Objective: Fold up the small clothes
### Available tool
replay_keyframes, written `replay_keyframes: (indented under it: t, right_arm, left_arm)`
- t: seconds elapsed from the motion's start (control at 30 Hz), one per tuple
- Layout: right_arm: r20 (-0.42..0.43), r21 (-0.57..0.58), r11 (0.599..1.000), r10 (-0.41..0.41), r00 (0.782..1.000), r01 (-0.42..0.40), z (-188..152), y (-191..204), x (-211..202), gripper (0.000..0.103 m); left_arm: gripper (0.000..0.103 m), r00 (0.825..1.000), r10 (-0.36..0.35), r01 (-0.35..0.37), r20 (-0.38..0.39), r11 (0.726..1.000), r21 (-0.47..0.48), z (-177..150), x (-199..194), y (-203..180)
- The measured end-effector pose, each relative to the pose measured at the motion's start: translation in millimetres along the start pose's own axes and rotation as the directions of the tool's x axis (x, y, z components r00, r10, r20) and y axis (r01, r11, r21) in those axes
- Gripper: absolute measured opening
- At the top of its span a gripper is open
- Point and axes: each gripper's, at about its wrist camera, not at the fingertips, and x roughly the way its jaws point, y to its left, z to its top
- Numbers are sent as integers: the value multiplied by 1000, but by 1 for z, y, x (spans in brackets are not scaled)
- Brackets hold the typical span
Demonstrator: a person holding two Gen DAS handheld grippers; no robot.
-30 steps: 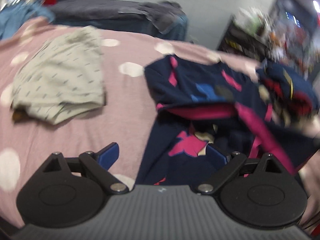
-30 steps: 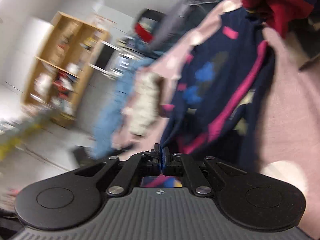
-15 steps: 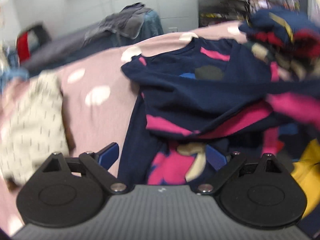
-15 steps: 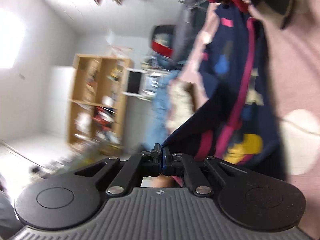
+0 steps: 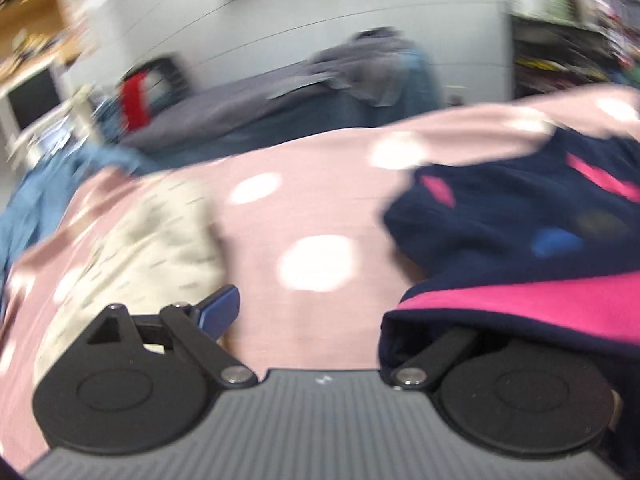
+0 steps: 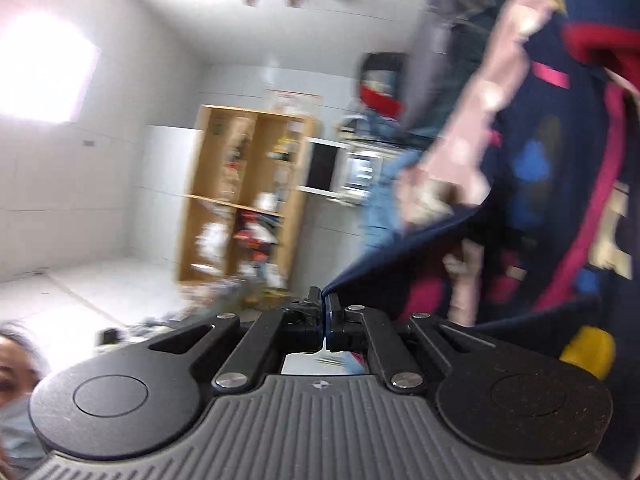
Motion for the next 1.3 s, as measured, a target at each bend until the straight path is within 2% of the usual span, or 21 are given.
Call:
replay_keyframes:
  t: [0.1,0.23,0.33,0.37,0.43,0.47,0.5,0.6,0.73,0.8,0.87,0.9,0.93,0.97,1.03,1.07,1.1,1.17,1.2,1.23,1.3]
  right_arm:
    - [-31,27,990,-140,990,141,-10,-38,15,3]
    - [-55,-27,955,-295,954,294,-14,-73,40,4]
    - [-27,-135,902,-418,908,411,-18,-74,44,22]
    - [-15,-140,903,-412,911,406,-17,-73,41,31]
    - [8,-151,915,-377,926,374,-15,-66,28,60]
    - [20,-163,913,-377,926,375,-14,-62,21,93]
    - [33,-190,902,-389,920,388,-13,-57,13,103]
    - [59,-310,830,-471,880,464,-16,-44,-5,97]
    - [9,-538,742,-470,883,401,-35,-23,-15,94]
    - [-10,-697,604,-547,837,386,-50,-9,-8,94]
    - [10,-822,435,-635,773,368,-64,-6,1,91]
    - [-12,-852,405,-651,759,333,-67,-9,1,77]
    - [-55,-866,406,-658,751,292,-69,-13,5,65]
    - [-94,-873,410,-671,735,263,-70,-19,10,42]
    - [-81,-886,364,-731,678,286,-72,-27,22,19]
    - [-61,-874,363,-740,670,322,-69,-29,27,7]
    - [-84,-835,433,-709,701,338,-61,-26,26,6]
    - [-175,-692,671,-513,840,266,-45,-12,15,5]
    - [-194,-598,770,-409,892,223,-36,-6,9,2]
    - [-199,-482,856,-317,927,189,-27,-3,3,2]
    - [-187,-314,934,-237,953,171,-16,-3,-9,2]
  left_arm:
    - [95,998,18,-20,-59,999,-27,-5,14,28]
    - [98,994,25,-32,-108,997,-68,-21,29,56]
    - [100,995,20,-26,-102,998,-60,-24,29,57]
    - [100,994,23,-28,-102,999,-43,-23,28,55]
    - [100,993,27,-27,-112,1000,-5,-20,29,47]
    - [100,993,29,-29,-111,1000,7,-19,29,45]
    - [100,994,28,-27,-107,1000,12,-19,27,44]
    - [100,995,17,-16,-103,1000,8,-18,21,44]
    - [100,993,-13,10,-121,1000,-24,-21,5,59]
    - [100,993,-11,4,-117,998,-61,-28,-9,72]
    - [101,994,-30,21,-102,996,-88,-35,-25,81]
    - [101,994,-38,28,-103,995,-96,-38,-33,84]
    - [101,993,-50,40,-103,994,-103,-40,-40,86]
    - [102,993,-65,54,-99,992,-114,-43,-47,88]
    - [102,991,-97,83,-94,986,-141,-46,-61,89]
    - [102,989,-113,99,-90,984,-147,-47,-67,88]
    - [102,989,-124,110,-82,983,-150,-47,-74,87]
    - [103,987,-143,132,-70,980,-147,-46,-85,85]
    - [103,986,-152,141,-62,978,-151,-43,-90,82]
    - [103,985,-163,154,-51,976,-157,-41,-94,82]
    - [103,981,-193,183,-39,968,-174,-36,-100,80]
